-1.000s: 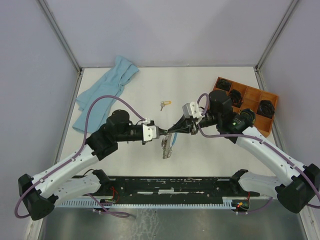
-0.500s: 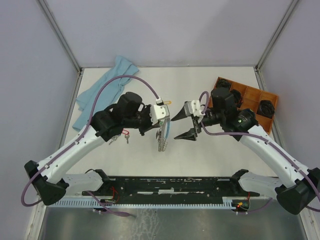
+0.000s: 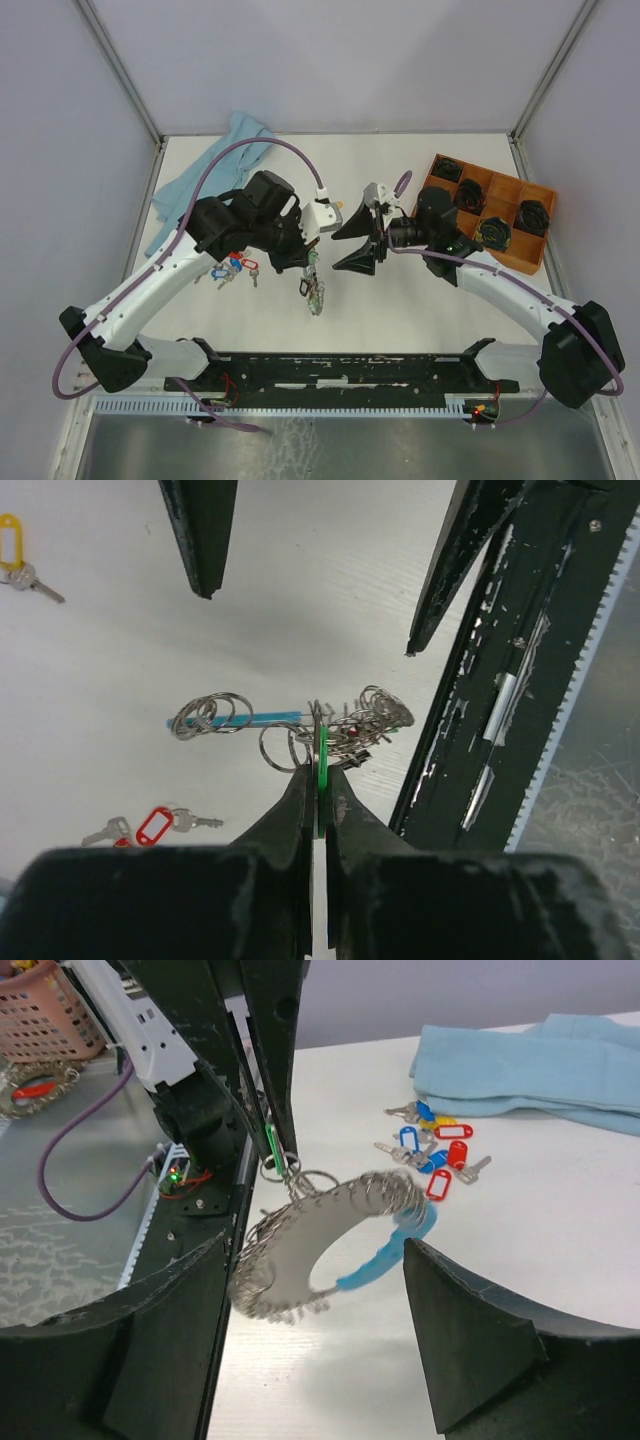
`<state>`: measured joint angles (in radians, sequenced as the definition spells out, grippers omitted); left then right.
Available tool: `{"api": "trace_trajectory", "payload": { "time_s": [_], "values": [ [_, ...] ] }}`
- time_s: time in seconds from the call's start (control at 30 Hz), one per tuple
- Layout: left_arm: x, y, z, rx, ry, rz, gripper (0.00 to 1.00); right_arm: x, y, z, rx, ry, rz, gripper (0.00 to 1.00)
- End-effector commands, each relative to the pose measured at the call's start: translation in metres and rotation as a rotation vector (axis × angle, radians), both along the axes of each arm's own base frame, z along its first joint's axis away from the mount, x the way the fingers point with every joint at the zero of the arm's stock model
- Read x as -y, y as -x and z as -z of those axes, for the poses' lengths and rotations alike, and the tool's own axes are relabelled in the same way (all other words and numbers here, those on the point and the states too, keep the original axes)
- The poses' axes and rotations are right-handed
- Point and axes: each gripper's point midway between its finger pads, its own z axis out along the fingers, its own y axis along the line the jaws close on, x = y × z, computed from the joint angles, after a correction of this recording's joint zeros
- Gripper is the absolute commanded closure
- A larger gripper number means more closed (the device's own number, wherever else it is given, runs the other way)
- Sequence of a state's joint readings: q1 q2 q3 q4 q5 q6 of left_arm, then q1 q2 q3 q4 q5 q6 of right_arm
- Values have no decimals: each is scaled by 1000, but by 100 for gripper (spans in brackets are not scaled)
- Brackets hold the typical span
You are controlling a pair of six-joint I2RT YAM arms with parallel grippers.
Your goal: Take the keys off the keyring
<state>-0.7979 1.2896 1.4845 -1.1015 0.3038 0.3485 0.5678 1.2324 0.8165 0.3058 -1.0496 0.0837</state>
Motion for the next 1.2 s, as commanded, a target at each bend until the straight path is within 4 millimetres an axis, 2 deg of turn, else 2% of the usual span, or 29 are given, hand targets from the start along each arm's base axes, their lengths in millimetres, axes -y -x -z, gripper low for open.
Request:
{"api": "trace_trajectory", "payload": {
  "time_s": [0.0,0.13,0.47,0.63,0.93,1.07,1.17],
  "values": [
    [18,17,-30,-38,129,81,97,-8,16,-47,79,-147,-68,21],
    [24,15,-29,-48,130,103,97,-12,28,-53,74,-162,-104,24],
    [31,11,-33,-43,133,124,97,-20,41,-44,59,-121,-169,40],
    [34,13,-33,-55,141,140,97,-22,43,-43,61,-111,-177,48],
    [38,14,-33,-69,150,157,97,-23,42,-42,53,-103,-172,55],
    [39,14,-33,-77,152,161,97,-25,42,-41,46,-97,-170,63],
    [39,14,-32,-80,151,163,97,-25,42,-41,44,-93,-171,73]
  ]
}}
